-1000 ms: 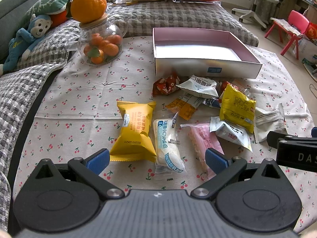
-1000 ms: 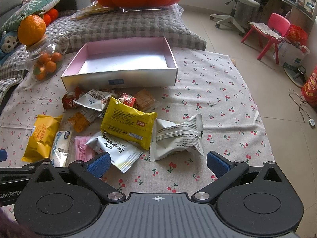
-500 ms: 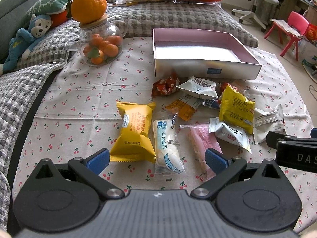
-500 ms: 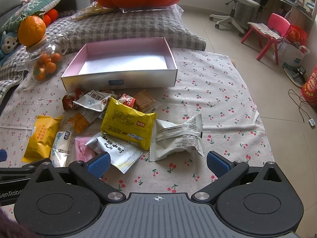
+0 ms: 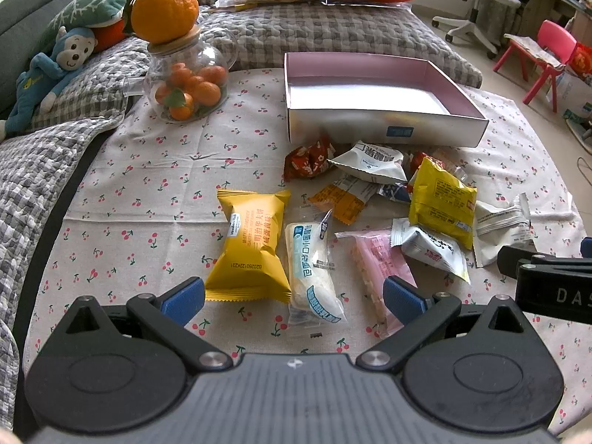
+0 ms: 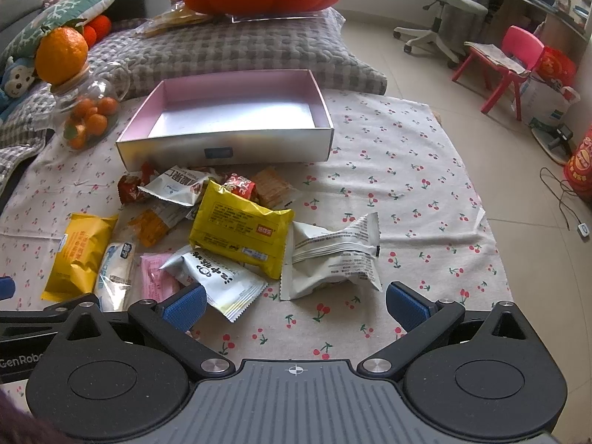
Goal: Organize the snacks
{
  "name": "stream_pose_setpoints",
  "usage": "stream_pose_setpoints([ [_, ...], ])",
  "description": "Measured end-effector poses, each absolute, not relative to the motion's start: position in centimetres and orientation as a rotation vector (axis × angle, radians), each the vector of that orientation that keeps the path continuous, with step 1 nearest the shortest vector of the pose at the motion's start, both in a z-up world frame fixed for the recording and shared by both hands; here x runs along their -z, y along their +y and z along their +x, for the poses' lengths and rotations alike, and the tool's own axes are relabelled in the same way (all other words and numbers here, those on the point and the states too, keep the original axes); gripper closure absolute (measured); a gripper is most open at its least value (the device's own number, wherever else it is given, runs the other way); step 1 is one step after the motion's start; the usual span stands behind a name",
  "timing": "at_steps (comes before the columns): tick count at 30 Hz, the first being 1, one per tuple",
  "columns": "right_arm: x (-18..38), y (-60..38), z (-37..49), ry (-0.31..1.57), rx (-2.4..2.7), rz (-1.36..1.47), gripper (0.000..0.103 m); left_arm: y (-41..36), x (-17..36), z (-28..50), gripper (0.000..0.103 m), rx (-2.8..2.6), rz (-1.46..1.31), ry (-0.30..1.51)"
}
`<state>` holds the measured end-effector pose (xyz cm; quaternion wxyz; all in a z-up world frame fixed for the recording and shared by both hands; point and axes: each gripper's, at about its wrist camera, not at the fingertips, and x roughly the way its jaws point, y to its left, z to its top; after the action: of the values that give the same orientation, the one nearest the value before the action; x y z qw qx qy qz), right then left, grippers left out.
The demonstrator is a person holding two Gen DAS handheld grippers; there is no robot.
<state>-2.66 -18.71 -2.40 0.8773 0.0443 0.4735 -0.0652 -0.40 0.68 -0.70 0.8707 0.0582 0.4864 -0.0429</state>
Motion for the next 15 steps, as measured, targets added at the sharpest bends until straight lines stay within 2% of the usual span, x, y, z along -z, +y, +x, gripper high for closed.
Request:
stream_pose_setpoints([
  [11,1.4,-19.6,-2.2,0.989,0.122,0.094,0.000,1.2,0.5,0.0,0.000,0.087,0.144,1.000],
  [15,0.2,-21.4,-1.6,0.910,0.109,0.137,0.000,1.3,-0.2,0.1,0.000,0.114,0.180,0.952],
])
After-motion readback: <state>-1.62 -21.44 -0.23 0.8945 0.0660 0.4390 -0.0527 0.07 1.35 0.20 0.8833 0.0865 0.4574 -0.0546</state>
